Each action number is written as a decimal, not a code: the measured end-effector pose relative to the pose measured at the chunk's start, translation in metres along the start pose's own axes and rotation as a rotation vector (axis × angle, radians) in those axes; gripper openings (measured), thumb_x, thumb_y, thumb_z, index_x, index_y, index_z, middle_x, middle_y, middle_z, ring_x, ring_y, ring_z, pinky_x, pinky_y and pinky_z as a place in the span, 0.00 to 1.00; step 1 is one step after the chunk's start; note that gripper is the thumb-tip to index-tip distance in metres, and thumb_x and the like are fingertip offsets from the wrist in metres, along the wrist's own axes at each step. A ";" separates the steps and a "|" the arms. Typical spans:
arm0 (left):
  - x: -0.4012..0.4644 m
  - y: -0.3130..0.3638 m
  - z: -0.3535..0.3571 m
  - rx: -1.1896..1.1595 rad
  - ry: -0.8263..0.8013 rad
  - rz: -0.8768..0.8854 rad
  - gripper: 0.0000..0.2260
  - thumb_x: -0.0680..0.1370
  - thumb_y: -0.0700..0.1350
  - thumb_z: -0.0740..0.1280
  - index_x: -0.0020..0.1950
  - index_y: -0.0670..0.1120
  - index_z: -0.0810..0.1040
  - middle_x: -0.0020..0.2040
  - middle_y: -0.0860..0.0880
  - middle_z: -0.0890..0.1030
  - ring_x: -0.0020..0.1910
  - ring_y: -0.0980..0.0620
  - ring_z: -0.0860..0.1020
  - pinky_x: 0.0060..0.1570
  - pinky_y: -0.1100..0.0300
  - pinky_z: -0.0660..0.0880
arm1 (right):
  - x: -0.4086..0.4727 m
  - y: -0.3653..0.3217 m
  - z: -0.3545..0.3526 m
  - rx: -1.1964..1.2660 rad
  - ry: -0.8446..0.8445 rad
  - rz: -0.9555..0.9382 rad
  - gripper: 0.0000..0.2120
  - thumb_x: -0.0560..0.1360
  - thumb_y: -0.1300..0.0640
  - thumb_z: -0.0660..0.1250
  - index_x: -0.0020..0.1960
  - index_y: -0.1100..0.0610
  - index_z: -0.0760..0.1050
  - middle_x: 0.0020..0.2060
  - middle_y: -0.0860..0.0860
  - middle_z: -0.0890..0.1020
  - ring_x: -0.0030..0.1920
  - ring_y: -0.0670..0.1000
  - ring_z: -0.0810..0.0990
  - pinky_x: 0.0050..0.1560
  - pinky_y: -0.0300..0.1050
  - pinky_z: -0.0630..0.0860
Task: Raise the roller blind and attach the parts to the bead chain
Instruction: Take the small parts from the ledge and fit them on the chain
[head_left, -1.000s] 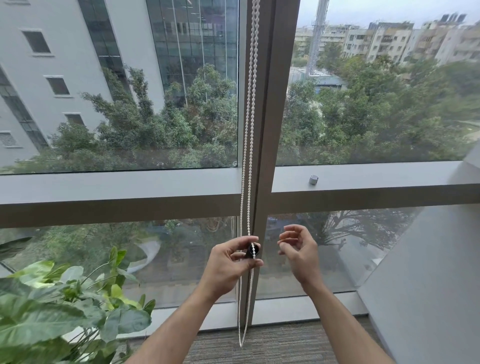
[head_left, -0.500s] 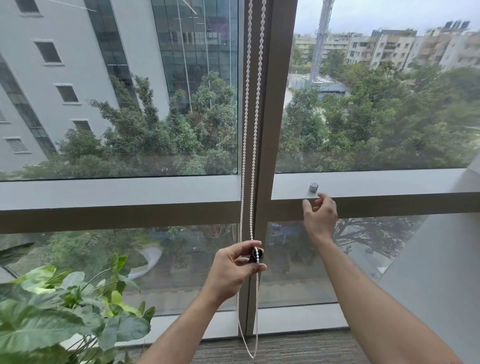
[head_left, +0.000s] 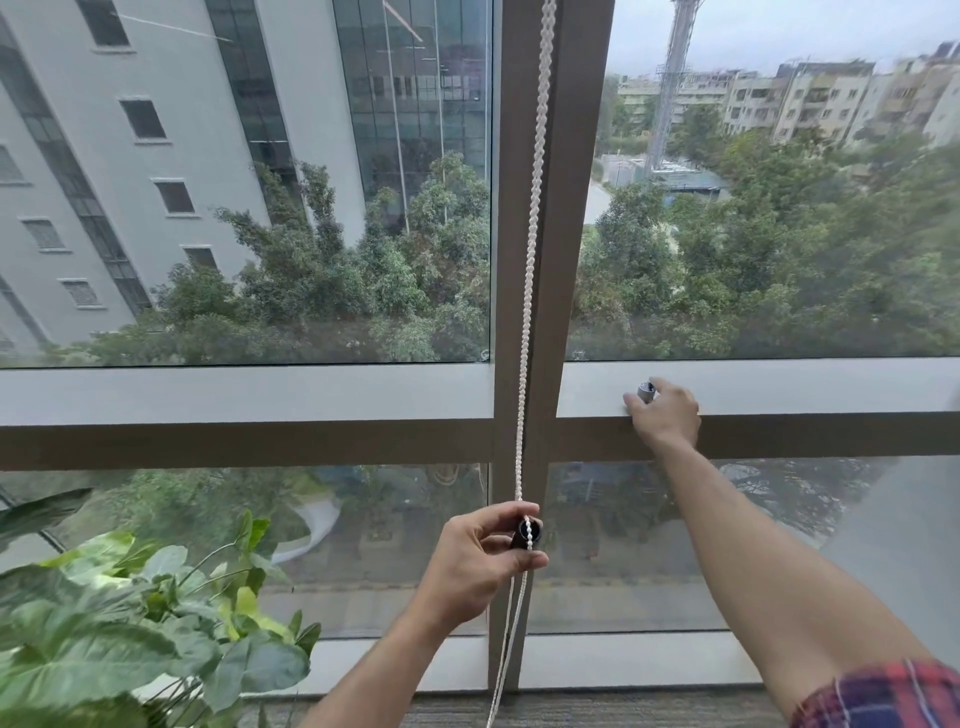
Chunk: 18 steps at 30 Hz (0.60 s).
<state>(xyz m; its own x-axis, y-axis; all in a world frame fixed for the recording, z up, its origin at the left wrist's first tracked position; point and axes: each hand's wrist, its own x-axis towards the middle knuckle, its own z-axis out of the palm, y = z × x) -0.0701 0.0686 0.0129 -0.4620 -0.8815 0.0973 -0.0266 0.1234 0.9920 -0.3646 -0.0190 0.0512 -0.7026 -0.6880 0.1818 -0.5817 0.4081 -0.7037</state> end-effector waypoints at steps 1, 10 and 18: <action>0.000 0.000 0.000 -0.001 0.002 -0.001 0.20 0.64 0.46 0.81 0.54 0.58 0.84 0.49 0.51 0.87 0.49 0.46 0.85 0.58 0.47 0.79 | 0.001 0.000 0.000 0.012 0.003 0.007 0.14 0.75 0.53 0.69 0.57 0.59 0.78 0.56 0.62 0.80 0.59 0.62 0.76 0.57 0.52 0.73; 0.003 -0.003 0.001 -0.031 0.026 0.006 0.20 0.66 0.37 0.80 0.53 0.55 0.85 0.49 0.48 0.87 0.48 0.47 0.84 0.58 0.48 0.80 | -0.025 0.003 -0.002 0.289 0.061 -0.007 0.12 0.74 0.57 0.72 0.55 0.60 0.78 0.50 0.59 0.82 0.52 0.60 0.80 0.55 0.51 0.75; 0.005 -0.001 -0.008 -0.058 -0.012 0.018 0.21 0.66 0.33 0.79 0.52 0.53 0.85 0.46 0.49 0.87 0.46 0.51 0.84 0.53 0.56 0.80 | -0.114 -0.003 -0.005 0.495 -0.223 -0.249 0.11 0.75 0.62 0.71 0.56 0.51 0.82 0.45 0.48 0.85 0.45 0.46 0.83 0.50 0.44 0.80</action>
<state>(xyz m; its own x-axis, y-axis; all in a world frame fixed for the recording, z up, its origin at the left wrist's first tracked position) -0.0654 0.0605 0.0130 -0.4729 -0.8737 0.1140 0.0330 0.1118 0.9932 -0.2848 0.0611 0.0363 -0.4353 -0.8583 0.2716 -0.4200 -0.0732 -0.9046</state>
